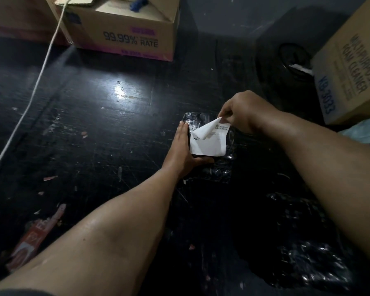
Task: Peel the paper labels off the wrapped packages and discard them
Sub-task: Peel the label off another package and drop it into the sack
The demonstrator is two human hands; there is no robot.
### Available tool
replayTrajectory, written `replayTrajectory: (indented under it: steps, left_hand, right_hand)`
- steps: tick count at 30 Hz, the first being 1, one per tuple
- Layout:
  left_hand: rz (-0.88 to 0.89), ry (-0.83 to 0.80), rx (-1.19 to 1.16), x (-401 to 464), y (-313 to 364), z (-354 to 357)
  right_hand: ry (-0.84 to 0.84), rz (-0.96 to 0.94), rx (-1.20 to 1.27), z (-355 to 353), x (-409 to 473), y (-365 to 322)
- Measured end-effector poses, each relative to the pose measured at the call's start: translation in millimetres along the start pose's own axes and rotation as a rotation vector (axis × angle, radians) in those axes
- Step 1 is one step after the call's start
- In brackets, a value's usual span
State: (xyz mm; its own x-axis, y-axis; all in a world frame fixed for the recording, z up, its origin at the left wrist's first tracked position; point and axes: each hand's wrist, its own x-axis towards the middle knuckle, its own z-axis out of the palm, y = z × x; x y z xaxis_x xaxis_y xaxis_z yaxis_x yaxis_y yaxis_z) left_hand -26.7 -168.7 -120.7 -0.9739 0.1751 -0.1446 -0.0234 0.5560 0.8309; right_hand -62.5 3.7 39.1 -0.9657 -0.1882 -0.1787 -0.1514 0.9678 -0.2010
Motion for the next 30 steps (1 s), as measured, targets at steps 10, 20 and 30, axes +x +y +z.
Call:
replayTrajectory:
  steps: [10, 20, 30]
  left_hand:
    - [0.005, 0.005, 0.006, -2, 2, 0]
    - [0.006, -0.002, 0.03, -3, 2, 1]
    - [0.006, -0.003, 0.018, -4, 4, 1]
  right_hand:
    - [-0.052, 0.021, -0.001, -7, -6, -2]
    - [0.03, 0.061, 0.085, -5, -13, 5]
    - [0.047, 0.095, 0.151, -10, -14, 10]
